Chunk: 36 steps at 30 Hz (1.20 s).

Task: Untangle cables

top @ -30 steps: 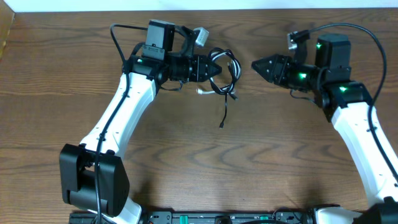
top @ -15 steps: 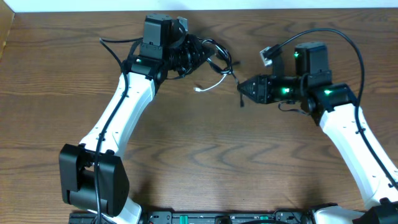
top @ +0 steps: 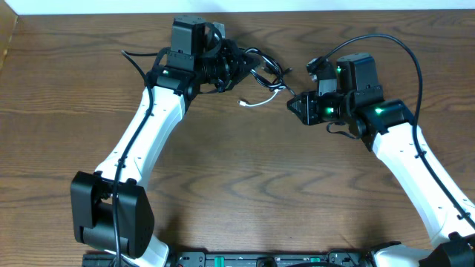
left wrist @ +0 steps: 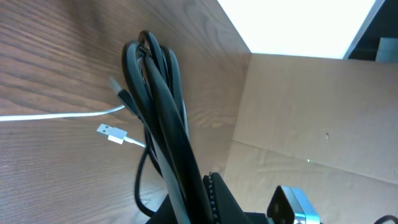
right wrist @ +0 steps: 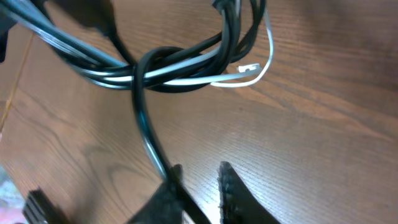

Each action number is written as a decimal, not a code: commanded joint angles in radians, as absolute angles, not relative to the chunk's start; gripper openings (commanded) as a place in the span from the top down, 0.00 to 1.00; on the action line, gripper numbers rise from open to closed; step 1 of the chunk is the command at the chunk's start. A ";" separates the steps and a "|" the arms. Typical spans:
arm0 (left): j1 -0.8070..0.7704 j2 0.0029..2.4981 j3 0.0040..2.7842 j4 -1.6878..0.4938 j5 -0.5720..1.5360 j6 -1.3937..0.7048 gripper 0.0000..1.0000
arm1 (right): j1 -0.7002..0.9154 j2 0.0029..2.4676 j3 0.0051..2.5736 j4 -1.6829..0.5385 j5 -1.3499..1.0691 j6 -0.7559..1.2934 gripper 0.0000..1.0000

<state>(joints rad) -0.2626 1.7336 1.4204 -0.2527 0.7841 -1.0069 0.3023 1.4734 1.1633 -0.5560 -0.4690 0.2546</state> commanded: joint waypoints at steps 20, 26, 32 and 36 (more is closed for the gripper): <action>-0.259 1.724 1.425 -0.253 1.287 -0.321 0.93 | 0.283 1.418 1.167 -0.312 -0.493 0.528 0.99; -0.264 1.724 1.425 -0.252 1.408 -0.312 0.92 | 0.288 1.493 1.167 -0.210 -0.503 0.597 0.99; -0.301 1.724 1.425 -0.252 1.452 -0.310 0.92 | 0.320 1.560 1.167 -0.102 -0.495 0.681 0.99; -0.326 1.724 1.425 -0.252 1.452 -0.310 0.92 | 0.338 1.585 1.167 -0.078 -0.443 0.753 0.99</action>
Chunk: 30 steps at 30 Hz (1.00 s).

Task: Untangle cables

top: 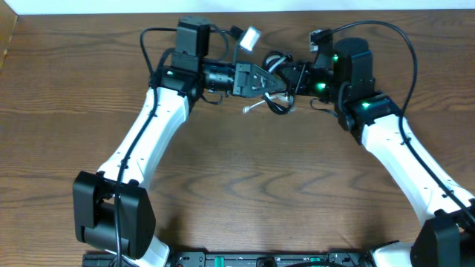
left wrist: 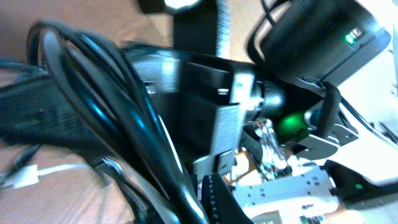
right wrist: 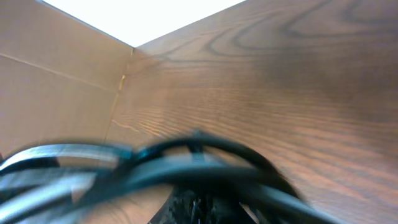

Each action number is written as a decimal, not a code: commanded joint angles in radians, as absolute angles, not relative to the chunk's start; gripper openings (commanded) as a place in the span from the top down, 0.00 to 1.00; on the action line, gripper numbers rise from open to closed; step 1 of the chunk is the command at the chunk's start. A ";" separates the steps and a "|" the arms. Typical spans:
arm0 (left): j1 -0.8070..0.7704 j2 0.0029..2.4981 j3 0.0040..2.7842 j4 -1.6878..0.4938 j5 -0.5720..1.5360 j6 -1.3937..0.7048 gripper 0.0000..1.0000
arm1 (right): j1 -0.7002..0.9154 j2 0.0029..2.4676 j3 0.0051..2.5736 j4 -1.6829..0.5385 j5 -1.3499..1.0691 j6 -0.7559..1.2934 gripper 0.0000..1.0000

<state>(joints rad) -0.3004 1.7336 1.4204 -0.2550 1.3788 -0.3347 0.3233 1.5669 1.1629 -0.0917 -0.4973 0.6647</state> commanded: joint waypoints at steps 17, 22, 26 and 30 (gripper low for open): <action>-0.234 1.724 1.425 -0.244 1.342 -0.323 0.93 | 0.217 1.562 1.167 -0.141 -0.675 0.773 0.43; -0.207 1.724 1.425 -0.244 1.323 -0.326 0.92 | 0.167 1.509 1.167 -0.176 -0.766 0.708 0.45; -0.197 1.724 1.425 -0.245 1.322 -0.309 0.92 | 0.144 1.460 1.167 -0.176 -0.853 0.637 0.47; -0.197 1.724 1.425 -0.247 1.324 -0.307 0.93 | 0.116 1.424 1.167 -0.178 -0.938 0.570 0.47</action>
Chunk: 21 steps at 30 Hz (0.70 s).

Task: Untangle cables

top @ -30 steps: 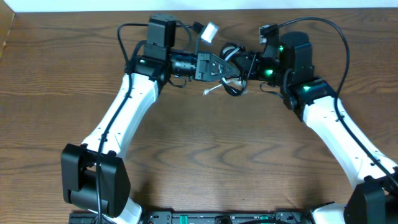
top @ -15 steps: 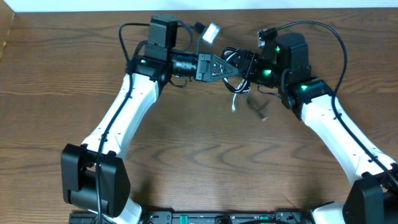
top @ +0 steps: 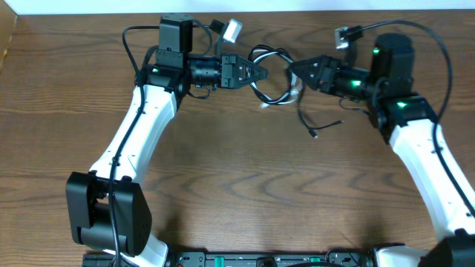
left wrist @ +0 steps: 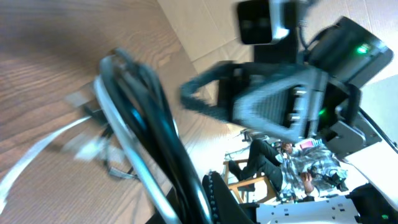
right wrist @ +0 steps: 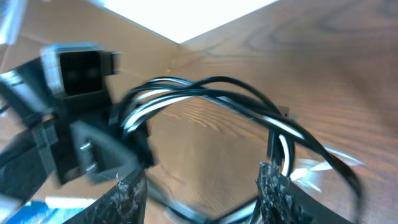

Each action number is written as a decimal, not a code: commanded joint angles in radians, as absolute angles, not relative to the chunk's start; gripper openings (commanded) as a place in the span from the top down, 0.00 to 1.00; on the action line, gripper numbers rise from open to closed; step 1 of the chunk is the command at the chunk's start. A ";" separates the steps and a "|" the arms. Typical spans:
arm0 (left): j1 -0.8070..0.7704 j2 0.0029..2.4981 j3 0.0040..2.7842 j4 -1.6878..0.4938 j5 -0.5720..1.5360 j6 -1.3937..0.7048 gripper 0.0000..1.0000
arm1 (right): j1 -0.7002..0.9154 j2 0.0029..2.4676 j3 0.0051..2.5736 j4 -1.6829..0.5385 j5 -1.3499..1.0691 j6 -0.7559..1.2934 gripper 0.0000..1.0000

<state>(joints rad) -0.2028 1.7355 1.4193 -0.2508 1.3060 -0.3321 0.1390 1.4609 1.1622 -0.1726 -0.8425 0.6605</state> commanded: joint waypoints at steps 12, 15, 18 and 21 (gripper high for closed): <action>-0.195 1.724 1.425 -0.282 1.335 -0.414 0.93 | 0.099 1.467 1.165 -0.496 -0.654 0.213 0.43; -0.195 1.724 1.425 -0.282 1.361 -0.493 0.92 | 0.101 1.516 1.164 -0.518 -0.657 0.093 0.43; -0.195 1.724 1.425 -0.282 1.376 -0.554 0.93 | 0.112 1.572 1.164 -0.488 -0.665 0.073 0.43; -0.195 1.724 1.425 -0.282 1.376 -0.622 0.93 | 0.133 1.618 1.164 -0.437 -0.711 0.073 0.43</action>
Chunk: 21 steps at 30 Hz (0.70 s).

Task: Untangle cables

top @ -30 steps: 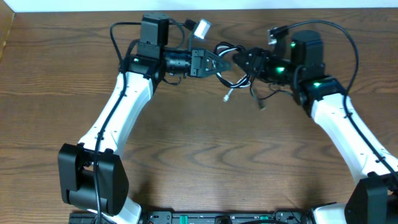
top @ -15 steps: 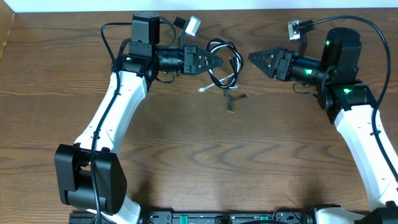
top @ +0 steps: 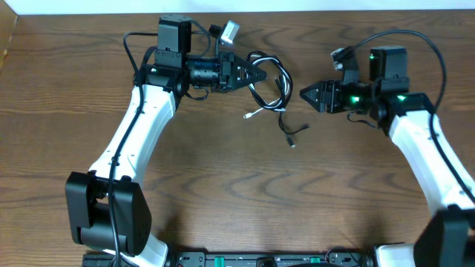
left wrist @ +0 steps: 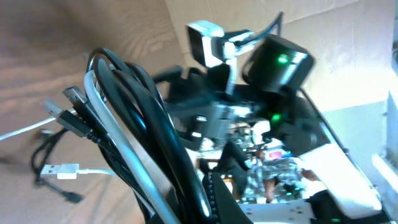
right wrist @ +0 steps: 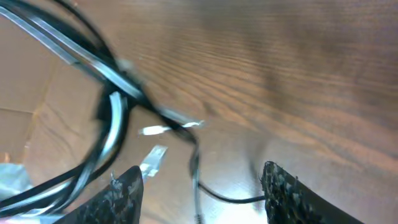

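A bundle of black and white cables (top: 271, 78) hangs from my left gripper (top: 251, 74), which is shut on it at the back of the table. In the left wrist view the looped cables (left wrist: 134, 134) run down between the fingers (left wrist: 214, 199). A white plug end (top: 254, 113) and a loose black cable end (top: 292, 138) trail onto the wood. My right gripper (top: 306, 95) is open and holds nothing, a little to the right of the bundle. The right wrist view shows its gripper (right wrist: 202, 193) spread wide over the black cable end (right wrist: 194, 168), with the bundle (right wrist: 102, 93) at upper left.
The brown wooden table (top: 237, 200) reaches to a cardboard wall along its back edge. My right arm's own black cable (top: 415, 44) arcs above it. The right arm (left wrist: 273, 62) shows in the left wrist view behind the bundle.
My right gripper, open beside the bundle's loop, now sits lower and further right, apart from it. The loose black end lies nearer the bundle. The left gripper still holds the bundle.
At first my left gripper held the bundle at the back while the right gripper gripped a black strand. Then both grippers met at the bundle. Later they stood apart, the right one open with a black strand dangling, and now it is clear of the cables.
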Each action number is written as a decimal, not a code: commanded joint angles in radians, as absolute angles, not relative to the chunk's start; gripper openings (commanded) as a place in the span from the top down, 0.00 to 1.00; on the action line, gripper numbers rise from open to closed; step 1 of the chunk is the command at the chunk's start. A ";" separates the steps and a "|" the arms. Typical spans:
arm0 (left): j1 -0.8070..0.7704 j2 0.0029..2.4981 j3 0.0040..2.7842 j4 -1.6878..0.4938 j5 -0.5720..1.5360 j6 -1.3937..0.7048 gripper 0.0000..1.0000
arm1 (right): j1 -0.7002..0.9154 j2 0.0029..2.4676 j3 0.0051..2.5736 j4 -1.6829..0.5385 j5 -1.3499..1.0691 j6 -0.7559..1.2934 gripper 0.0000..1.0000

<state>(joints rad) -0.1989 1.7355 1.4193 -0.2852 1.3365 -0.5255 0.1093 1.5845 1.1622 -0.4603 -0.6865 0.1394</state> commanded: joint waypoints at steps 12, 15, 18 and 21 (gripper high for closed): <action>-0.195 1.724 1.425 -0.282 1.352 -0.805 0.93 | 0.214 1.765 1.164 -0.214 -0.664 0.149 0.44; -0.195 1.724 1.425 -0.282 1.354 -0.818 0.93 | 0.224 1.807 1.164 -0.133 -0.618 0.199 0.51; -0.195 1.724 1.425 -0.282 1.361 -0.817 0.92 | 0.224 1.827 1.164 -0.070 -0.612 0.205 0.66; -0.195 1.724 1.425 -0.282 1.353 -0.803 0.93 | 0.213 1.816 1.165 -0.038 -0.582 0.205 0.75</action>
<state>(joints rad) -0.1989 1.7355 1.4193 -0.2859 1.3323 -0.7963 0.2211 1.8248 1.1618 -0.0578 -0.6239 0.1848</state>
